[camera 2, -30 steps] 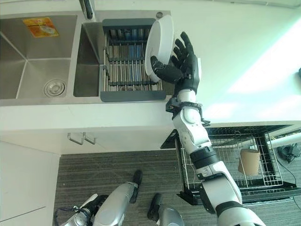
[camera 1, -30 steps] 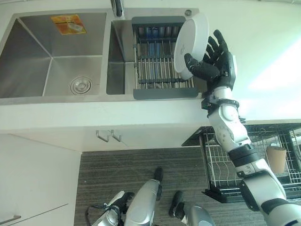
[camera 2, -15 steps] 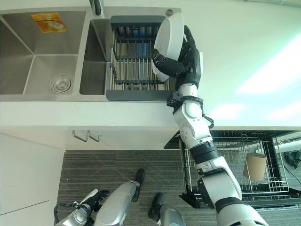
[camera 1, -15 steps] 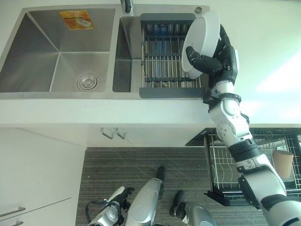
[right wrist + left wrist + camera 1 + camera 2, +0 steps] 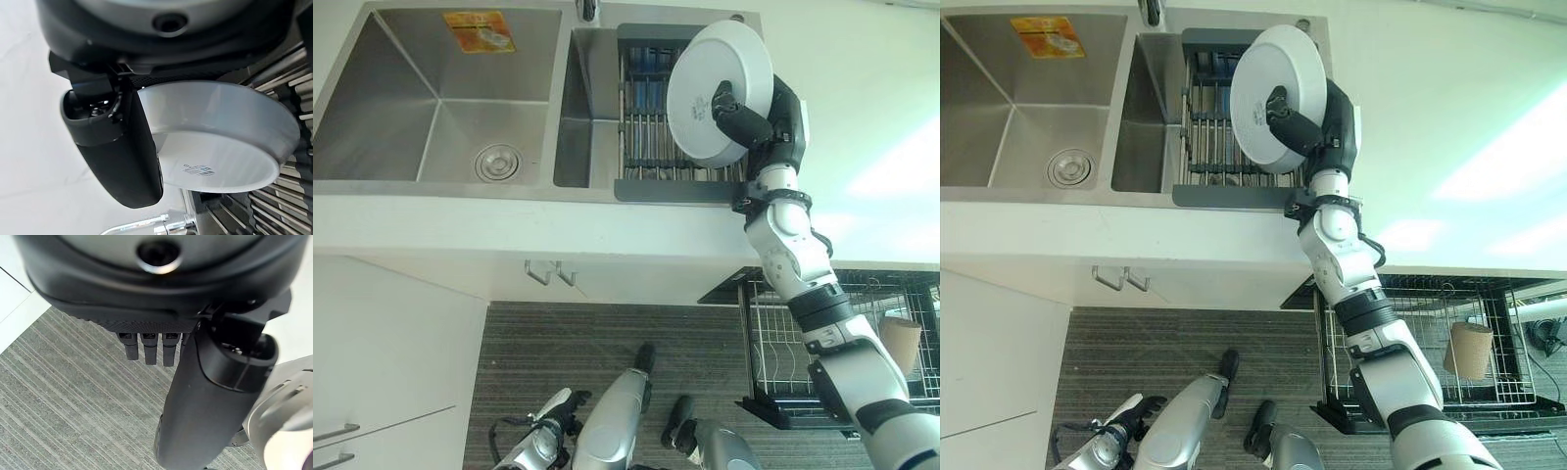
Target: Place the dishes in the dishwasher.
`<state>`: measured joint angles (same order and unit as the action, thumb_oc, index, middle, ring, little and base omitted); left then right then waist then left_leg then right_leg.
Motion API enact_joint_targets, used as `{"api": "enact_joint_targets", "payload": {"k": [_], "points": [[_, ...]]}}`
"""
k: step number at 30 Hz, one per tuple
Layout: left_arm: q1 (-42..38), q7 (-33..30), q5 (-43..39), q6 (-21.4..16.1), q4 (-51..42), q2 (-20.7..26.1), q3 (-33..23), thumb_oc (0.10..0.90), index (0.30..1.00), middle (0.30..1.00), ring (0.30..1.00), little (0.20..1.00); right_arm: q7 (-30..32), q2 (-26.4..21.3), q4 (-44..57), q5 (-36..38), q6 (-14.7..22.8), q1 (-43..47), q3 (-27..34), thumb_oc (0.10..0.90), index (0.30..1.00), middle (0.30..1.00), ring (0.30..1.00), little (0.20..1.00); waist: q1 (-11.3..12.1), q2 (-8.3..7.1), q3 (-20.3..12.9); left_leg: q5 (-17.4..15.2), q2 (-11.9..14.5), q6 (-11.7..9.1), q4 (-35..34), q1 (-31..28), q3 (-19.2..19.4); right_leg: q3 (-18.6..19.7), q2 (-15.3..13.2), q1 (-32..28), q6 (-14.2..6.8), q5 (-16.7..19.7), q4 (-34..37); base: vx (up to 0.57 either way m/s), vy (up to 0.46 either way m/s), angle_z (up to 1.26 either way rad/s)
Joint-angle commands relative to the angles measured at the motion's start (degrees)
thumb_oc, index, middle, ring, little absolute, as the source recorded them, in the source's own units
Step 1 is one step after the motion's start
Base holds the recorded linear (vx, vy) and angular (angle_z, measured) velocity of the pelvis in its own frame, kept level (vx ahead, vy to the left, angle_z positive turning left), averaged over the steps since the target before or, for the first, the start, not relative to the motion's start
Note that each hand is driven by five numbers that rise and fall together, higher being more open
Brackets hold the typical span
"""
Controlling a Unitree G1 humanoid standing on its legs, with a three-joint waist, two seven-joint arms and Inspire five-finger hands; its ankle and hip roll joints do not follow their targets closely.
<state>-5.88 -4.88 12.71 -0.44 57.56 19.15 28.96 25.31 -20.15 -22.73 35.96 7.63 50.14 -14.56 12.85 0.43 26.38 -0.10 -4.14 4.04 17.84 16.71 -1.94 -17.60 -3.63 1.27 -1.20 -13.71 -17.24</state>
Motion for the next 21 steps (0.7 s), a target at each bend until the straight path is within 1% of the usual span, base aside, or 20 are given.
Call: {"api": "enact_joint_targets", "payload": {"k": [1, 2, 4, 5, 6, 7, 8, 11, 12, 14, 15, 16, 17, 19, 20, 21], "points": [[3.5, -1.9, 2.6, -1.9, 0.6, -0.4, 0.7, 0.800, 0.900, 0.900, 0.900, 0.900, -2.7, -0.7, 7.3, -0.5, 12.5, 4.9, 0.5, 0.400, 0.300, 0.300, 0.300, 0.300, -0.1, 0.65, -5.1, -9.6, 2.5, -2.6, -0.7, -4.8, 0.2, -1.1, -2.9, 1.8, -2.6, 1.4, 0.1, -0.03, -0.049, -0.05], [3.6, -1.9, 2.7, -1.9, 0.7, -0.5, 0.6, 0.800, 0.900, 0.900, 0.900, 0.900, -2.9, -0.5, 7.6, -0.2, 13.2, 4.7, 0.4, 0.400, 0.300, 0.300, 0.300, 0.300, -0.2, 0.61, -5.2, -9.7, 2.5, -2.6, -0.7, -4.9, 0.3, -1.0, -2.8, 1.7, -2.6, 1.3, 0.1, -0.03, -0.055, -0.04], [3.9, -2.0, 3.2, -2.2, 1.4, -0.9, 0.2, 0.800, 0.900, 0.900, 0.900, 0.900, -2.5, 0.6, 10.7, -0.9, 16.0, 3.2, 0.2, 0.400, 0.300, 0.300, 0.300, 0.300, -0.7, 0.30, -6.2, -10.0, 2.8, -2.5, -0.7, -5.5, 0.9, -0.7, -2.8, 1.4, -2.6, 1.2, 0.1, -0.04, -0.057, -0.11], [3.9, -2.0, 3.4, -2.1, 1.7, -1.1, 0.1, 0.800, 0.900, 0.900, 0.900, 0.900, -3.1, 1.2, 12.2, -0.1, 17.1, 2.4, 0.2, 0.400, 0.300, 0.300, 0.300, 0.300, -1.0, 0.18, -6.8, -10.2, 2.9, -2.5, -0.7, -5.9, 1.2, -0.5, -2.7, 1.3, -2.7, 1.1, 0.1, -0.07, -0.106, -0.28], [4.0, -2.1, 3.3, -1.8, 2.1, -1.5, 0.1, 0.800, 0.900, 0.900, 0.900, 0.900, -5.1, 2.5, 15.4, 5.0, 19.5, 0.6, 0.3, 0.400, 0.300, 0.300, 0.300, 0.300, -1.7, -0.03, -7.9, -10.7, 3.2, -2.4, -0.7, -6.7, 2.0, 0.0, -2.5, 1.0, -2.7, 0.9, 0.1, -0.07, -0.084, -0.25], [3.9, -2.1, 3.2, -1.7, 2.2, -1.6, 0.0, 0.800, 0.900, 0.900, 0.900, 0.900, -5.3, 2.7, 15.9, 5.5, 20.0, 0.3, 0.4, 0.400, 0.300, 0.300, 0.300, 0.300, -1.9, -0.02, -8.2, -10.5, 3.3, -2.4, -0.7, -6.5, 2.0, 0.0, -2.4, 1.2, -2.7, 1.0, 0.1, -0.07, -0.098, -0.30], [4.1, -2.1, 3.0, -1.4, 2.7, -1.9, -0.4, 0.800, 0.900, 0.900, 0.900, 0.900, -5.8, 3.5, 18.5, 6.5, 21.2, -1.1, 0.7, 0.400, 0.300, 0.300, 0.300, 0.300, -2.5, -0.21, -8.8, -11.0, 3.5, -2.5, -0.7, -7.3, 2.8, 0.5, -2.3, 0.8, -2.8, 0.7, 0.1, -0.04, -0.061, -0.25], [4.0, -1.7, 2.2, 0.0, 3.9, -2.7, -1.4, 0.800, 0.900, 0.900, 0.900, 0.900, -4.9, 4.1, 23.8, 5.8, 22.5, -4.5, 1.6, 0.400, 0.300, 0.300, 0.300, 0.300, -4.4, -0.62, -10.6, -11.5, 4.1, -2.4, -0.7, -8.3, 4.1, 1.7, -1.8, 0.8, -2.8, 0.8, 0.1, -0.03, -0.068, -0.39], [4.0, -1.6, 2.1, 0.2, 4.3, -2.9, -1.6, 0.800, 0.900, 0.900, 0.900, 0.900, -4.9, 4.1, 24.9, 5.8, 22.6, -5.2, 1.8, 0.400, 0.300, 0.300, 0.300, 0.300, -4.8, -0.72, -11.0, -11.7, 4.2, -2.3, -0.7, -8.6, 4.5, 2.2, -1.6, 0.8, -2.8, 0.8, 0.1, -0.02, -0.063, -0.30], [3.8, -1.6, 1.8, 0.8, 5.9, -3.7, -1.8, 0.800, 0.900, 0.900, 0.900, 0.900, -4.9, 3.7, 28.6, 4.9, 22.8, -7.9, 3.0, 0.400, 0.300, 0.300, 0.300, 0.300, -6.4, -1.06, -12.1, -12.4, 4.7, -2.3, -0.7, -9.8, 5.8, 3.6, -1.1, 0.5, -2.8, 0.7, 0.1, -0.01, -0.066, -0.33], [3.7, -1.7, 1.7, 0.8, 6.2, -3.8, -1.8, 0.800, 0.900, 0.900, 0.900, 0.900, -4.9, 3.6, 29.2, 4.9, 22.8, -8.3, 3.2, 0.400, 0.300, 0.300, 0.300, 0.300, -6.7, -1.12, -12.3, -12.4, 4.8, -2.3, -0.7, -9.8, 6.0, 3.8, -1.1, 0.6, -2.9, 0.7, 0.1, -0.01, -0.073, -0.63], [3.5, -1.8, 1.7, 0.7, 7.0, -4.3, -1.9, 0.800, 0.900, 0.900, 0.900, 0.900, -4.8, 2.8, 31.6, 3.6, 22.3, -10.1, 4.3, 0.400, 0.300, 0.300, 0.300, 0.300, -7.8, -1.33, -12.8, -12.8, 5.0, -2.3, -0.7, -10.4, 6.8, 4.7, -0.8, 0.7, -2.9, 0.7, 0.1, -0.01, -0.057, -0.71], [3.4, -1.8, 1.6, 0.9, 7.2, -4.4, -2.0, 0.800, 0.900, 0.900, 0.900, 0.900, -5.0, 2.2, 32.7, 3.2, 21.7, -11.0, 4.8, 0.400, 0.300, 0.300, 0.300, 0.300, -8.3, -1.42, -13.0, -13.0, 5.2, -2.3, -0.7, -10.7, 7.2, 5.2, -0.7, 0.7, -2.9, 0.7, 0.1, -0.01, -0.066, -0.70], [3.4, -2.0, 1.0, 1.1, 8.0, -4.8, -2.3, 0.800, 0.900, 0.900, 0.900, 0.900, -6.3, -0.2, 35.7, 0.6, 19.9, -14.6, 7.2, 0.400, 0.300, 0.300, 0.300, 0.300, -10.0, -1.65, -13.3, -13.6, 5.5, -2.3, -0.7, -11.7, 8.5, 6.8, -0.2, 0.9, -2.9, 0.8, 0.1, -0.01, -0.089, -0.64], [3.9, -2.1, 0.3, 1.3, 8.2, -4.9, -3.2, 0.800, 0.900, 0.900, 0.900, 0.900, -6.2, -3.1, 37.9, -2.4, 19.5, -19.6, 10.8, 0.400, 0.300, 0.300, 0.300, 0.300, -11.9, -1.87, -13.6, -14.0, 6.0, -2.2, -0.7, -12.6, 9.7, 8.4, 0.3, 1.1, -2.9, 0.8, 0.1, -0.02, -0.115, -0.48], [4.5, -2.2, -0.6, 1.1, 8.2, -4.9, -3.9, 0.800, 0.900, 0.900, 0.900, 0.900, -6.5, -4.6, 38.7, -2.5, 20.0, -22.9, 13.0, 0.400, 0.300, 0.300, 0.300, 0.300, -12.8, -1.97, -13.7, -14.1, 6.2, -2.2, -0.7, -12.9, 10.4, 9.1, 0.5, 1.2, -3.0, 0.9, 0.1, -0.02, -0.109, -0.37]]}}
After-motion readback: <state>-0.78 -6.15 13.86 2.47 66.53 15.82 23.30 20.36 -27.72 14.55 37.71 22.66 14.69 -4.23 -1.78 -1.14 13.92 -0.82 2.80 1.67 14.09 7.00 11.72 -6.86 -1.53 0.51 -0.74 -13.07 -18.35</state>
